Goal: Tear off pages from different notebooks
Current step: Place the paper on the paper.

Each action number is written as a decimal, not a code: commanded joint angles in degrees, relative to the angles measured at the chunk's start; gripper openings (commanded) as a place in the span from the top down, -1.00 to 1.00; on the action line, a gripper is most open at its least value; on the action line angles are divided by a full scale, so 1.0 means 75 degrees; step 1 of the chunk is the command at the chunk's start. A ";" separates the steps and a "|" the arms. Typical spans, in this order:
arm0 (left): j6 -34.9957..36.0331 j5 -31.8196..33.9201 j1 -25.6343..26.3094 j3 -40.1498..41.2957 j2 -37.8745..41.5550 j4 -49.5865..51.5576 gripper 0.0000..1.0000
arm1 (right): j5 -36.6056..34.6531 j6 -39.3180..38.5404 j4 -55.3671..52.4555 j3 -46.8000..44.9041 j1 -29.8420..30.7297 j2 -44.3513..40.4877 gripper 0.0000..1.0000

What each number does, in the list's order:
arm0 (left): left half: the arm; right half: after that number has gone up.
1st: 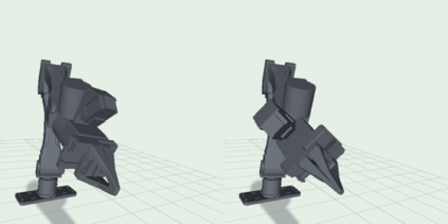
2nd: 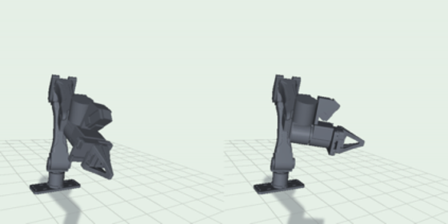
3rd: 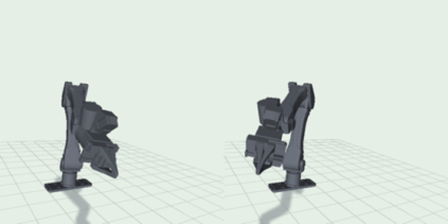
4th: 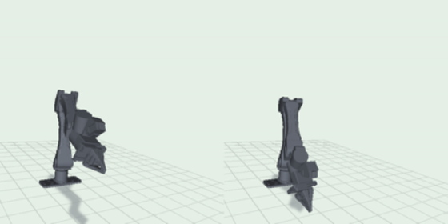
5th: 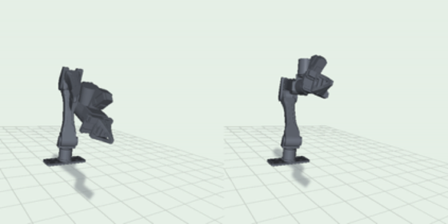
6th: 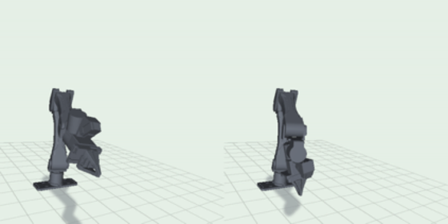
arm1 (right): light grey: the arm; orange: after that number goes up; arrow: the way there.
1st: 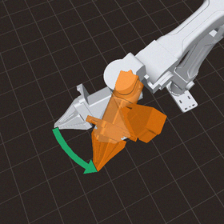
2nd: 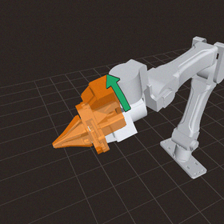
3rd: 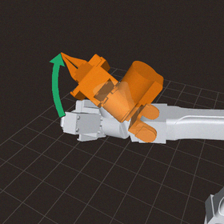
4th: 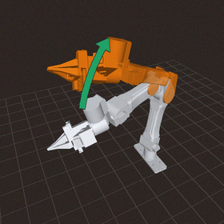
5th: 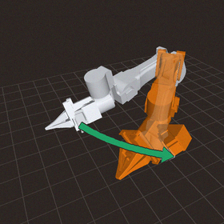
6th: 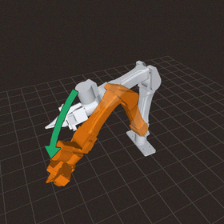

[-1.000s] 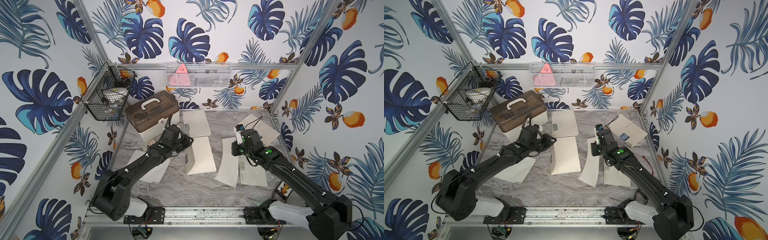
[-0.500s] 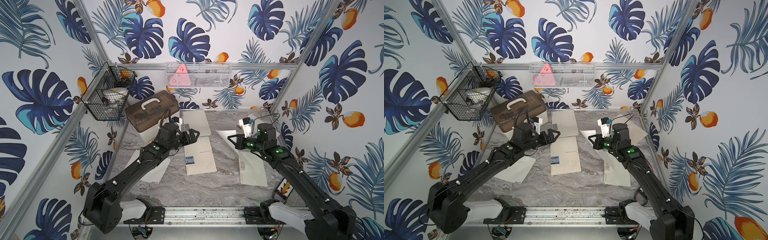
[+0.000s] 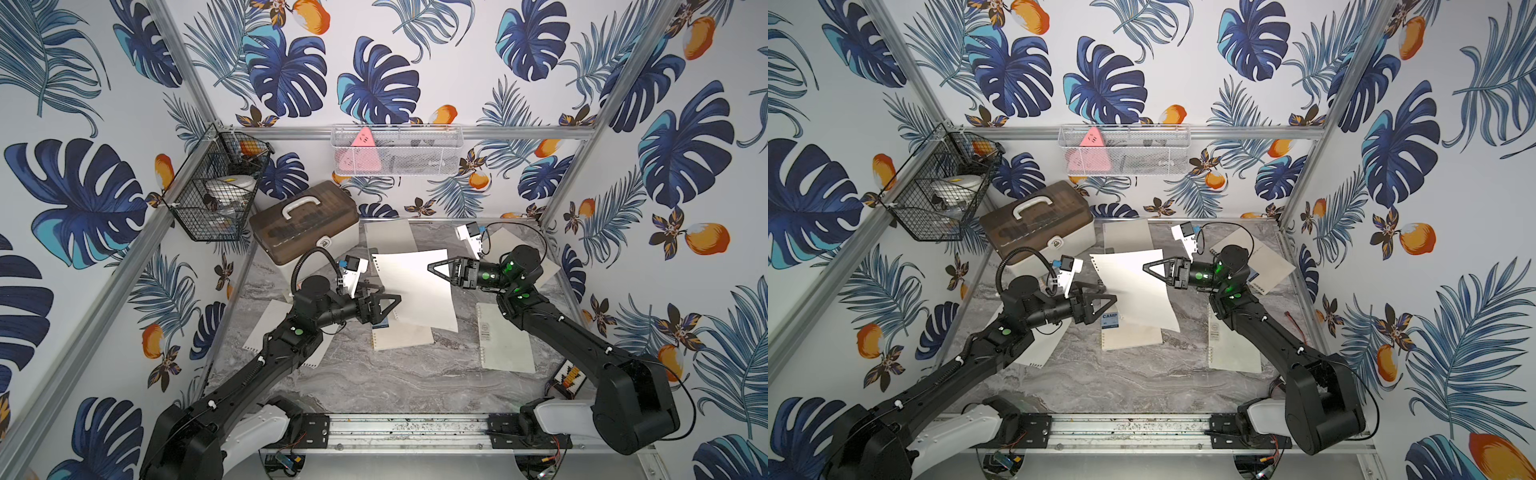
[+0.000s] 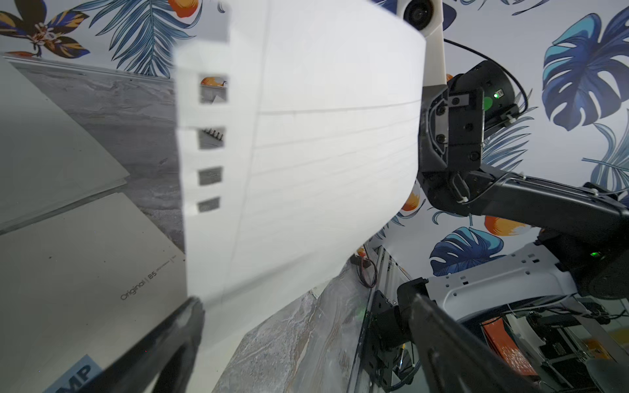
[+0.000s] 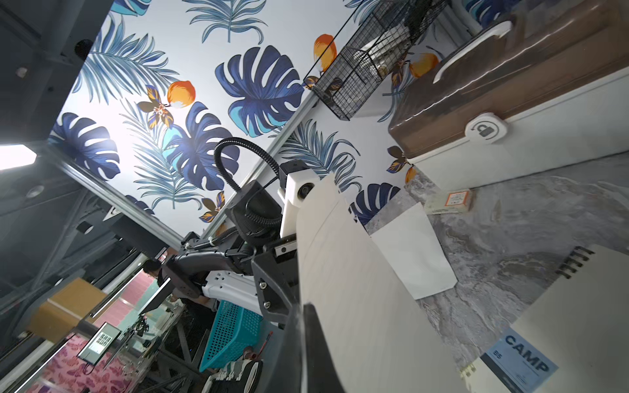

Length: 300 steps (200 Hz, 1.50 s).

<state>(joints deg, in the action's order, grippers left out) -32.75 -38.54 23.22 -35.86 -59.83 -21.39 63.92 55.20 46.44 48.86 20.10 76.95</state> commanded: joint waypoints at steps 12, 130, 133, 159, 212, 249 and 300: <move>-0.0058 -0.0715 -0.0026 -0.0165 -0.0543 -0.1378 -0.23 | 0.0255 -0.0191 -0.0066 0.0138 -0.0013 -0.0085 1.00; -0.1431 -0.1765 -0.0483 0.0070 -0.1458 -0.4480 -0.86 | 0.0742 0.0676 0.1055 0.0049 -0.0016 -0.0409 1.00; -0.1469 -0.1809 -0.0486 0.0070 -0.1478 -0.4554 -0.78 | 0.0736 0.0679 0.1062 0.0032 -0.0012 -0.0389 1.00; -0.1478 -0.1739 -0.0483 0.0076 -0.1459 -0.4365 0.19 | 0.0405 -0.0408 -0.0582 0.0110 -0.0025 -0.0440 1.00; -0.0650 -0.0402 -0.0483 0.0057 -0.0653 -0.1561 1.00 | -0.2391 -0.4526 -0.7445 0.1584 -0.0023 -0.0434 0.72; -0.0322 0.2615 -0.0656 -0.0941 -0.0011 0.2871 1.00 | -0.3830 -0.4850 -0.8470 0.1802 -0.0031 -0.0146 0.14; -0.1806 0.6459 -0.2156 -0.0315 0.1682 0.7159 1.00 | -0.9523 -0.4729 -1.0055 0.0905 -0.0330 -0.1269 -0.64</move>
<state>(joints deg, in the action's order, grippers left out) -40.12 -6.04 11.40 -41.78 -51.18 12.34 17.19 19.38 -22.04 58.94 18.79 71.29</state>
